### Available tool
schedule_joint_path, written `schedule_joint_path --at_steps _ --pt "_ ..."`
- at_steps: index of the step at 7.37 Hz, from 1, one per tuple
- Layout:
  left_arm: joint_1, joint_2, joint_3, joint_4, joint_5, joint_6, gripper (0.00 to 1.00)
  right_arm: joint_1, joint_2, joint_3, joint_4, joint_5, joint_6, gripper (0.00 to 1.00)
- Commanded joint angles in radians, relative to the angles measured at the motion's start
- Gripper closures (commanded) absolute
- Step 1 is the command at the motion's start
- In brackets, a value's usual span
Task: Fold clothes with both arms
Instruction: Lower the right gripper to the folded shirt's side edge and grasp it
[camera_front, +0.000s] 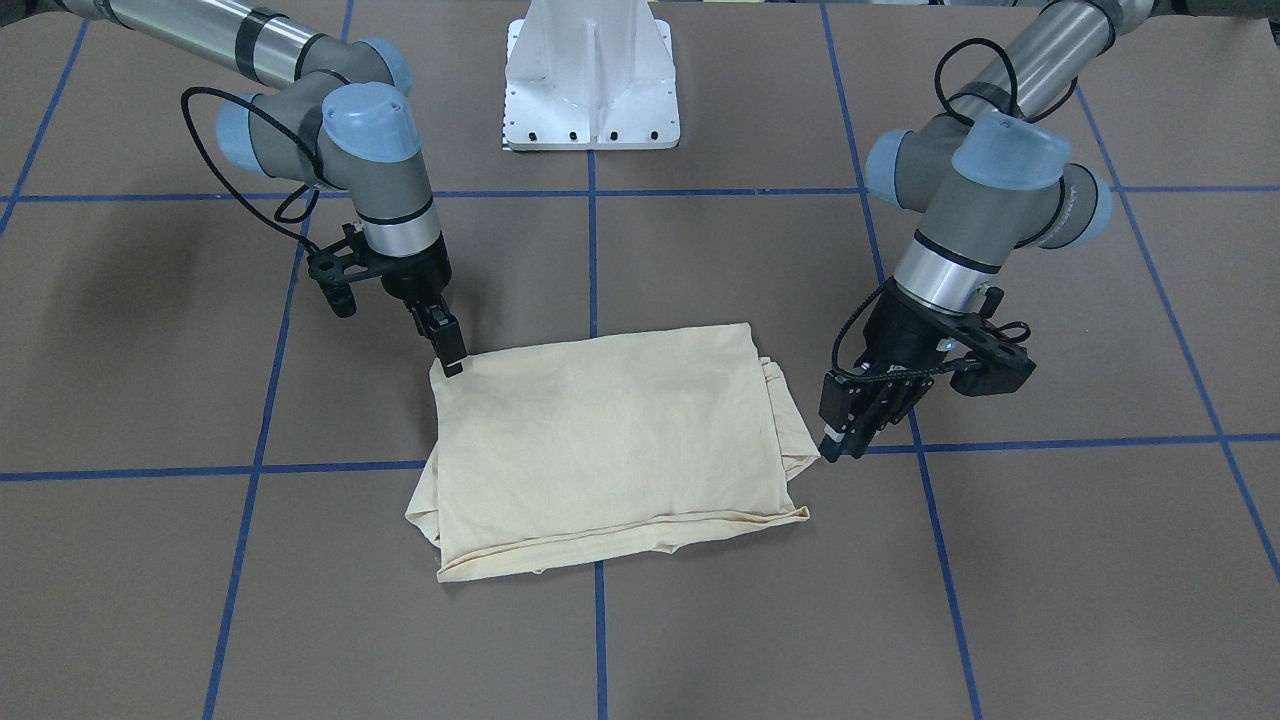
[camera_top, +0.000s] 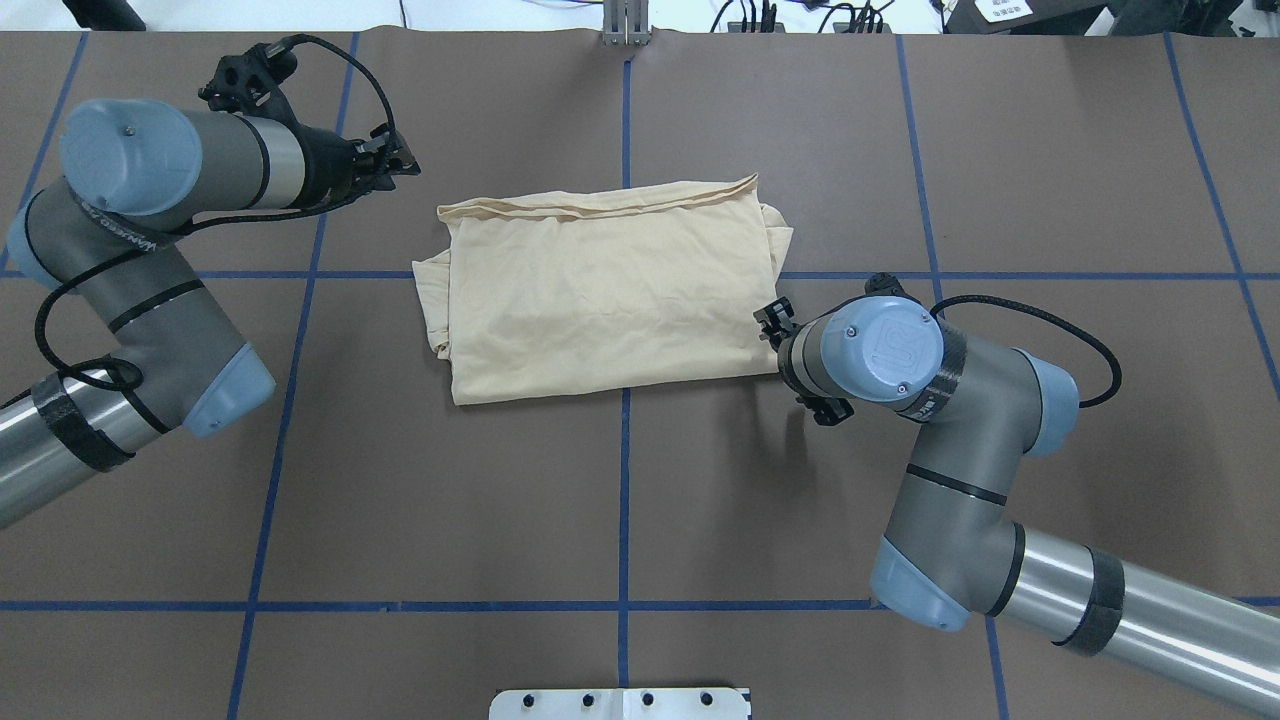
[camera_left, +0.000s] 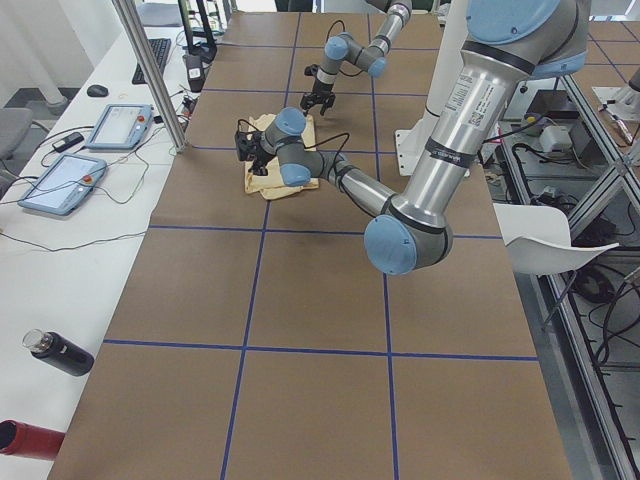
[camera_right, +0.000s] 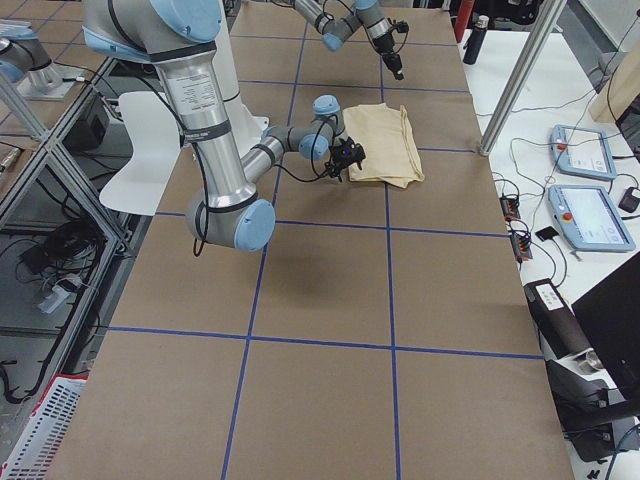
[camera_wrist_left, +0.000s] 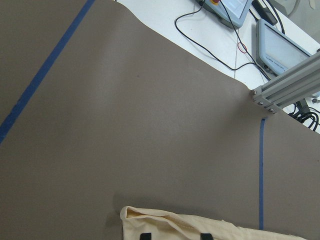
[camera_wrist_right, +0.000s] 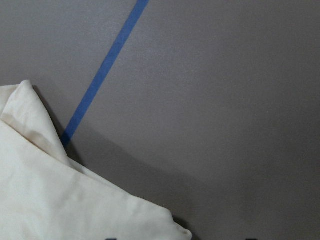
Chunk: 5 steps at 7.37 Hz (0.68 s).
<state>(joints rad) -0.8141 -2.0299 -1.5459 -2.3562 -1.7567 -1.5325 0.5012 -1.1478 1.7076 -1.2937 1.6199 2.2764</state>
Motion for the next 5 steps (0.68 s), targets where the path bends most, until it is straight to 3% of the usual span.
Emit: schedule_joint_path --at_steps 1,5 --pt "0.001 0.000 -0.002 0.000 0.000 0.000 0.56 0.013 0.002 -0.006 -0.001 0.000 -0.012 0.11" --pt "0.006 0.000 0.000 0.000 -0.001 0.000 0.56 0.010 0.008 -0.009 -0.003 0.000 -0.012 0.11"
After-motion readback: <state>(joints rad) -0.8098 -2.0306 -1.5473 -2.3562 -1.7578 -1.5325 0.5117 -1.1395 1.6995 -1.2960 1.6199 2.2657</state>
